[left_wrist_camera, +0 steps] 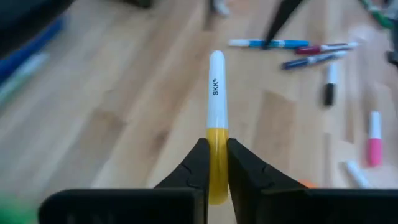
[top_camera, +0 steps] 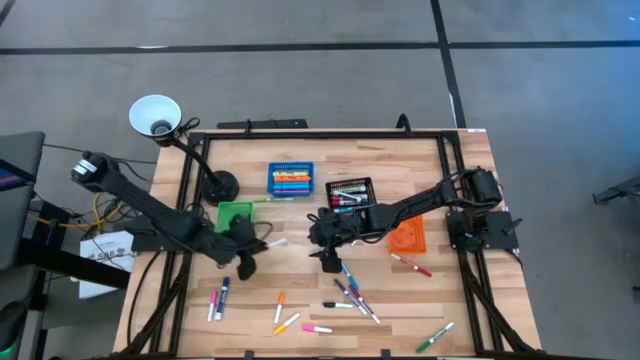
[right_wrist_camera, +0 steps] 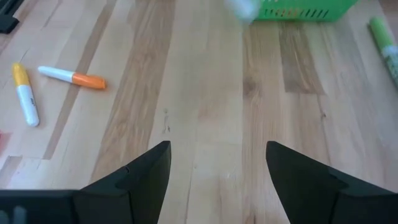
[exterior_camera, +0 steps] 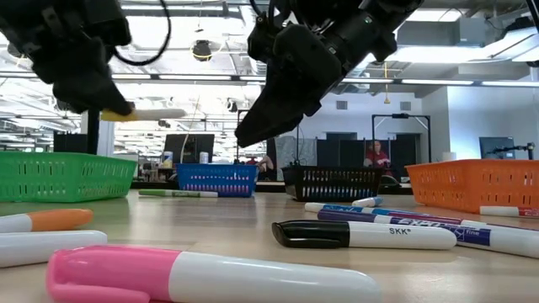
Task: Pick & Place Markers
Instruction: Put the top yellow highlighter pen into the green basket
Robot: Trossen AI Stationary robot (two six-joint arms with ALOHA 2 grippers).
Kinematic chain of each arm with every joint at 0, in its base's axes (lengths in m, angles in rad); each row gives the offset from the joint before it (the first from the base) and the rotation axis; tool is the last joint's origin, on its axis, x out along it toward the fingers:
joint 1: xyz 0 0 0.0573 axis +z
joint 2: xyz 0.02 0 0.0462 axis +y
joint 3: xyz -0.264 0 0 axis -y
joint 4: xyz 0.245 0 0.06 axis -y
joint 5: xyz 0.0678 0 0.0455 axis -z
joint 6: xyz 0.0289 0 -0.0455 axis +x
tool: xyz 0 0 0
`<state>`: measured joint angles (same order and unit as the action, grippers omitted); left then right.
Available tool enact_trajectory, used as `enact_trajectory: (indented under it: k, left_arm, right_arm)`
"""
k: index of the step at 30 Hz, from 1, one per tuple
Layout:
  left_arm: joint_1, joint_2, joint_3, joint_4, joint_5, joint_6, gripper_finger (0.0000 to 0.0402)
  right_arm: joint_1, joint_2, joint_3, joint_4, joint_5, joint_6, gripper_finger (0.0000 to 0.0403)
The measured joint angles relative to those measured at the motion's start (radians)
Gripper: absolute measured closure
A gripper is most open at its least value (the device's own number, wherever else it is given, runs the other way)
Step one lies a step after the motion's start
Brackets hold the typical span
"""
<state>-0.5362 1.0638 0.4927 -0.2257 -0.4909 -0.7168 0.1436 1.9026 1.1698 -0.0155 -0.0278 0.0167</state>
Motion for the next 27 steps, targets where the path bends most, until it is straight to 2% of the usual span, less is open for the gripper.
enact_trajectory:
  k: [4,7,12,22,27]
  left_arm:
    - [0.0,-0.164,0.0,-0.283,-0.019,-0.147,0.037]
    - [-0.002,-0.255,0.0,-0.486,0.004,-0.296,0.0381]
    - [-0.002,-0.292,0.0,-0.697,0.085,-0.458,0.0394]
    - [-0.001,-0.236,0.0,-0.737,0.099,-0.445,0.0383]
    - [-0.001,-0.171,0.0,-0.736,0.143,-0.441,0.0347]
  right_arm:
    - [0.0,0.001,0.0,-0.018,0.0,0.038,0.0148]
    - [0.0,0.001,0.0,-0.035,0.0,0.061,0.0148]
    - [0.005,0.001,0.0,-0.036,0.0,0.073,0.0148]
    - [0.054,0.001,0.0,-0.029,0.001,0.073,0.0148]
    - [0.066,0.001,0.0,-0.016,0.001,0.072,0.0148]
